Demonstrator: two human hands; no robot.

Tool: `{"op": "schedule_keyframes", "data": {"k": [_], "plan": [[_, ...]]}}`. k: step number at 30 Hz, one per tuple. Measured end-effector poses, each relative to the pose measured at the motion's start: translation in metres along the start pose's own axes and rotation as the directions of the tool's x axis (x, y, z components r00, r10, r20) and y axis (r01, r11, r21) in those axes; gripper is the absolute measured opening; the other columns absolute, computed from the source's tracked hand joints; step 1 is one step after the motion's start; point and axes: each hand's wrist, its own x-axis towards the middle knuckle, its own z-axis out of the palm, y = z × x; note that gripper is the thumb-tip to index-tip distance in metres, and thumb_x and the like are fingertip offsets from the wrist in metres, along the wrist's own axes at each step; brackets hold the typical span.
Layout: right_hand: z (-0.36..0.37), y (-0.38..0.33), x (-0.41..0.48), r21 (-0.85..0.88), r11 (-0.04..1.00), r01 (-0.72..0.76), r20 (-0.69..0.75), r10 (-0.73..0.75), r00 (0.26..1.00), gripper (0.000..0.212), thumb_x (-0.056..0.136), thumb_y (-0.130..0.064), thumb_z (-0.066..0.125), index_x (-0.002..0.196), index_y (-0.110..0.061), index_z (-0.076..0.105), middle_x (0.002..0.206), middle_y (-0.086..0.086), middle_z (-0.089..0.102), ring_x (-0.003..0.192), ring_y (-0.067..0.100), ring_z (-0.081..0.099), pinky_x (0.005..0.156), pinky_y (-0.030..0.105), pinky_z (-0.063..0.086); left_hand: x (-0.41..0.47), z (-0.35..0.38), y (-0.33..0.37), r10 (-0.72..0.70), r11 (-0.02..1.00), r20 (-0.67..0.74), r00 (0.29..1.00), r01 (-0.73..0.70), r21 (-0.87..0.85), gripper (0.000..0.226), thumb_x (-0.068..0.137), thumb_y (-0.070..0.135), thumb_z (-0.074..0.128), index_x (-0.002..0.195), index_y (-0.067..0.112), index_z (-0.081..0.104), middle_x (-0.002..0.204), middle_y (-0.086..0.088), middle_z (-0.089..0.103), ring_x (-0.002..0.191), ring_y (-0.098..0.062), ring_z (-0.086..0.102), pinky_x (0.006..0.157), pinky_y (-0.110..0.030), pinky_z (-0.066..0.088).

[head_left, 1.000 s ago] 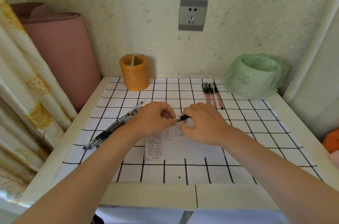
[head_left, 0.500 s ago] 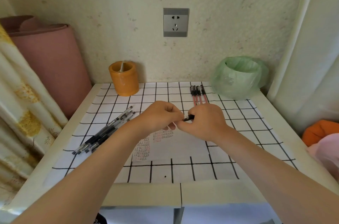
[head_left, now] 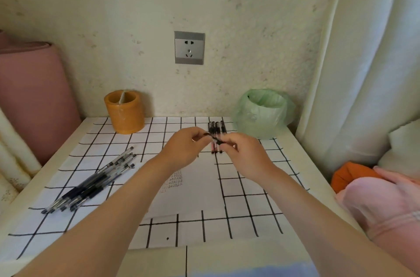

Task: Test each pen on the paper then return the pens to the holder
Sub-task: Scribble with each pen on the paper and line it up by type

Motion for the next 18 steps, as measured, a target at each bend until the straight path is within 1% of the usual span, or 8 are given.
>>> {"op": "schedule_keyframes", "data": {"k": [2, 3, 4, 7, 9, 12, 14, 18], "plan": [[-0.014, 0.005, 0.007, 0.051, 0.997, -0.050, -0.085, 0.054, 0.995, 0.012, 0.095, -0.026, 0.062, 0.101, -0.023, 0.071, 0.086, -0.014, 0.066, 0.074, -0.001, 0.057, 0.070, 0.015, 0.043, 0.004, 0.007, -0.004, 0.031, 0.997, 0.027, 0.999, -0.033, 0.075, 0.010, 0.095, 0.036, 0.061, 0.096, 0.029, 0.067, 0.096, 0.015, 0.066, 0.079, -0.001, 0.057, 0.069, -0.019, 0.041], [-0.021, 0.007, 0.012, 0.083, 0.994, -0.073, -0.128, 0.083, 0.988, 0.010, 0.094, -0.024, 0.063, 0.099, -0.022, 0.071, 0.083, -0.015, 0.066, 0.072, -0.004, 0.057, 0.067, 0.008, 0.040, 0.007, 0.011, -0.005, 0.040, 0.992, 0.046, 0.998, -0.045, 0.114, 0.007, 0.095, 0.035, 0.061, 0.099, 0.030, 0.065, 0.100, 0.016, 0.064, 0.083, -0.003, 0.056, 0.072, -0.020, 0.041], [-0.028, 0.007, 0.018, 0.103, 0.991, -0.090, -0.168, 0.106, 0.980, 0.009, 0.093, -0.023, 0.065, 0.099, -0.021, 0.071, 0.083, -0.014, 0.065, 0.072, -0.004, 0.057, 0.064, 0.006, 0.038, 0.009, 0.014, -0.007, 0.047, 0.986, 0.067, 0.997, -0.058, 0.159, 0.009, 0.094, 0.036, 0.062, 0.103, 0.032, 0.063, 0.105, 0.015, 0.062, 0.087, -0.005, 0.056, 0.075, -0.021, 0.042], [-0.049, 0.005, 0.044, 0.107, 0.991, -0.076, -0.260, 0.101, 0.960, 0.009, 0.092, -0.022, 0.066, 0.101, -0.022, 0.068, 0.085, -0.009, 0.067, 0.073, 0.004, 0.058, 0.063, 0.009, 0.039, 0.016, 0.022, -0.013, 0.042, 0.950, 0.138, 0.990, -0.082, 0.302, 0.031, 0.089, 0.040, 0.068, 0.119, 0.032, 0.061, 0.121, 0.006, 0.055, 0.110, -0.012, 0.052, 0.091, -0.030, 0.046], [-0.066, 0.003, 0.066, 0.131, 0.990, -0.046, -0.310, 0.085, 0.947, 0.011, 0.093, -0.018, 0.064, 0.103, -0.023, 0.065, 0.081, -0.007, 0.065, 0.069, 0.006, 0.058, 0.059, 0.011, 0.040, 0.019, 0.026, -0.018, 0.014, 0.902, 0.180, 0.983, -0.090, 0.422, 0.045, 0.086, 0.046, 0.069, 0.128, 0.034, 0.057, 0.130, 0.004, 0.049, 0.125, -0.016, 0.042, 0.099, -0.033, 0.043], [-0.089, 0.002, 0.097, 0.078, 0.997, -0.026, -0.387, 0.055, 0.921, 0.014, 0.094, -0.017, 0.061, 0.107, -0.021, 0.062, 0.075, -0.012, 0.058, 0.068, 0.007, 0.056, 0.061, 0.020, 0.039, 0.020, 0.028, -0.028, -0.043, 0.873, 0.225, 0.973, -0.073, 0.482, 0.056, 0.083, 0.050, 0.070, 0.134, 0.034, 0.052, 0.137, 0.002, 0.044, 0.131, -0.018, 0.035, 0.100, -0.034, 0.039], [-0.099, 0.004, 0.115, 0.033, 0.999, -0.032, -0.396, 0.042, 0.917, 0.015, 0.095, -0.017, 0.059, 0.110, -0.019, 0.062, 0.078, -0.012, 0.058, 0.076, 0.013, 0.058, 0.068, 0.024, 0.040, 0.021, 0.027, -0.032, -0.068, 0.876, 0.235, 0.970, -0.055, 0.479, 0.055, 0.083, 0.050, 0.070, 0.133, 0.033, 0.054, 0.136, 0.002, 0.044, 0.131, -0.019, 0.035, 0.101, -0.034, 0.039], [-0.102, 0.021, 0.139, -0.187, 0.979, -0.088, -0.259, 0.037, 0.965, 0.018, 0.095, -0.012, 0.057, 0.112, -0.010, 0.063, 0.099, 0.007, 0.067, 0.091, 0.026, 0.061, 0.078, 0.032, 0.046, 0.024, 0.027, -0.035, -0.061, 0.885, 0.230, 0.971, -0.054, 0.462, 0.050, 0.084, 0.047, 0.071, 0.129, 0.034, 0.057, 0.132, 0.002, 0.045, 0.128, -0.019, 0.035, 0.101, -0.034, 0.039]]}}
